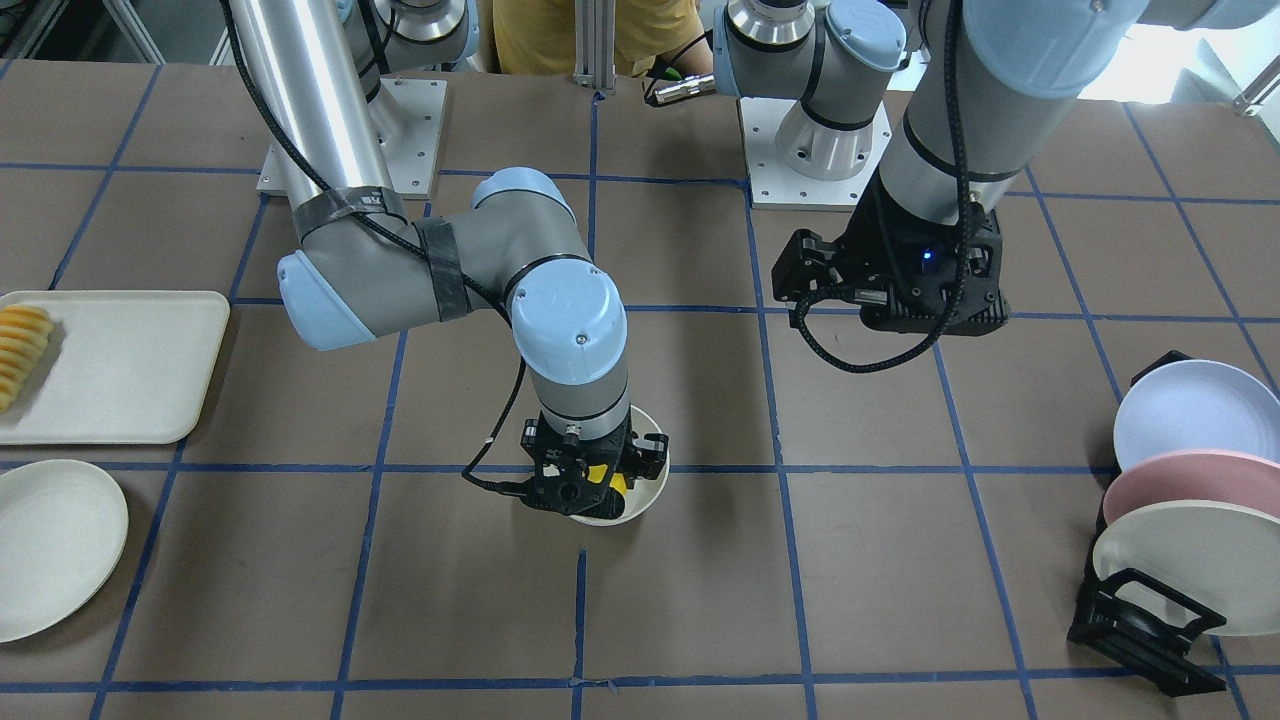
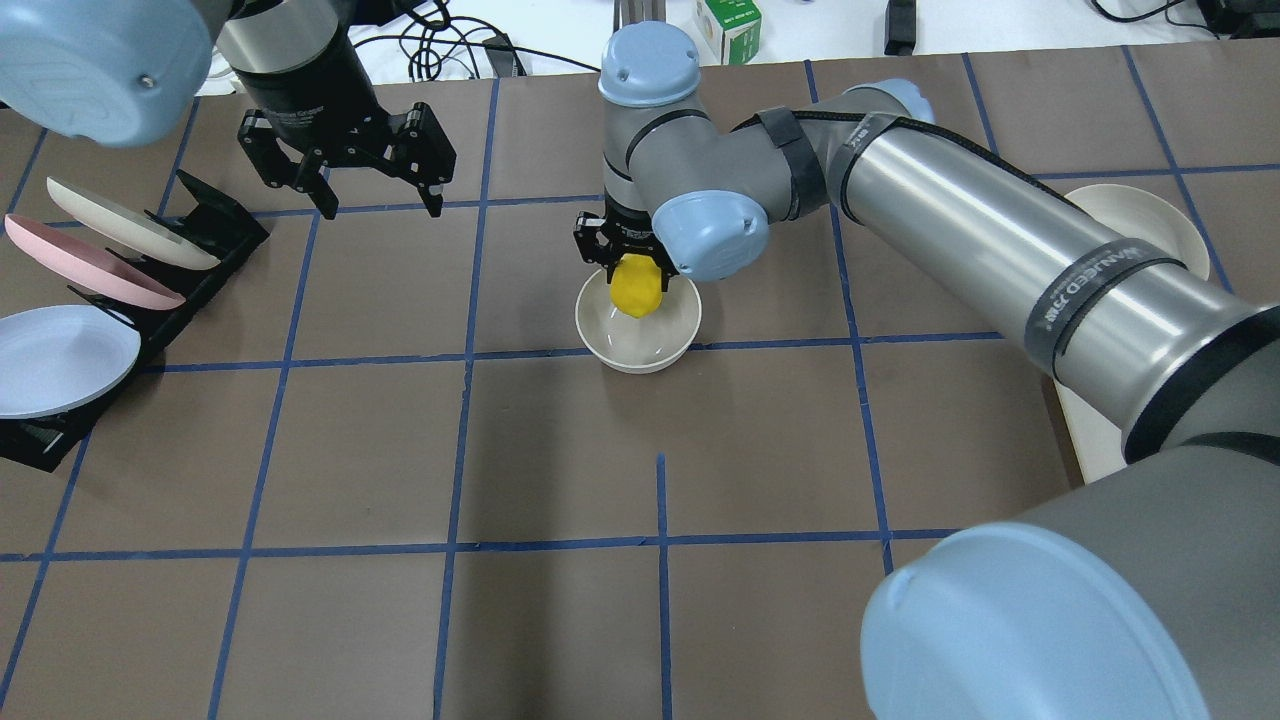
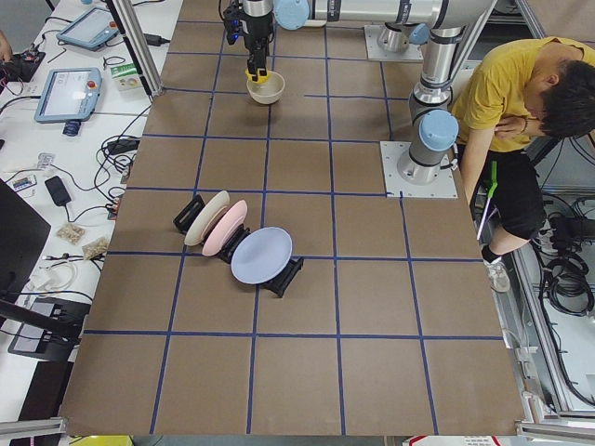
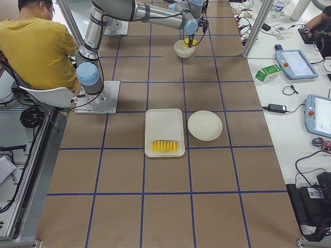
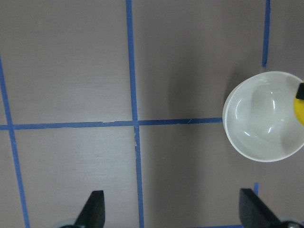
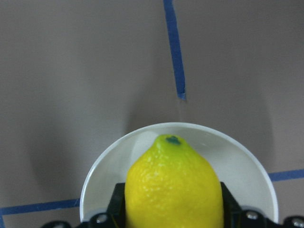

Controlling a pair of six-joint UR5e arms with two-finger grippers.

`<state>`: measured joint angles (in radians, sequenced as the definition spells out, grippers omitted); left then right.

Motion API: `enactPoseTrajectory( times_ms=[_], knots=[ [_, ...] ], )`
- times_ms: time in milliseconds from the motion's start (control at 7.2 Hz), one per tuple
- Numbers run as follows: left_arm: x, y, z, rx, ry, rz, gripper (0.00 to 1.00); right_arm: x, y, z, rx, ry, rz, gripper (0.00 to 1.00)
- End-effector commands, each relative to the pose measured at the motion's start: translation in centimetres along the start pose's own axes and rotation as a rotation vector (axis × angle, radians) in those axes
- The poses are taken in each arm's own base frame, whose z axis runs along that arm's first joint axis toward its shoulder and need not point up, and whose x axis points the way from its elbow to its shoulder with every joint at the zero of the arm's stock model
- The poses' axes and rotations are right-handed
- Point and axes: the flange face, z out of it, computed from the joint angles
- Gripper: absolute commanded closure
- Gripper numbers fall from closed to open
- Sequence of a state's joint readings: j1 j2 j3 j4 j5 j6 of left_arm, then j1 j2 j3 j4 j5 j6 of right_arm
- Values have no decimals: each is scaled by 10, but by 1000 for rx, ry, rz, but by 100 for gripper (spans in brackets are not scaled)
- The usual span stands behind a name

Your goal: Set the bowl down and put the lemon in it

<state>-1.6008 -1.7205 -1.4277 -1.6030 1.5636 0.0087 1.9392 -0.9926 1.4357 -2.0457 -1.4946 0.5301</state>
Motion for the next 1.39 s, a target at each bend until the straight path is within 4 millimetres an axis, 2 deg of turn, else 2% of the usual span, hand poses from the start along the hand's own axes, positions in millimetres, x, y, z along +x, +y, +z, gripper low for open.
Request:
enactPoseTrajectory(
  times_ms=[0, 139, 278, 556, 833, 972, 1111, 1250],
  knots=[
    [-1, 5, -1, -2, 5, 4, 0, 5, 15, 31, -48, 33, -13, 98],
    [-1, 6, -1, -1, 5, 4, 0, 7, 18, 37, -53, 34, -16, 92],
    [-9, 4, -1, 0, 23, -11, 0, 7, 17, 38, -52, 33, -23, 73],
    [-6, 7, -5, 6, 18, 7, 0, 7, 17, 49, -67, 40, -22, 42],
    [-11, 6, -2, 0, 35, -17, 0, 8, 17, 48, -67, 41, -18, 10],
    [-10, 5, -4, 6, 35, -16, 0, 7, 17, 43, -56, 41, -17, 0],
    [-10, 6, -3, 3, 34, -14, 0, 8, 17, 27, -36, 34, -16, 0],
    [-6, 7, -4, 7, 24, -6, 0, 13, 15, -7, 7, 34, -18, 0]
  ],
)
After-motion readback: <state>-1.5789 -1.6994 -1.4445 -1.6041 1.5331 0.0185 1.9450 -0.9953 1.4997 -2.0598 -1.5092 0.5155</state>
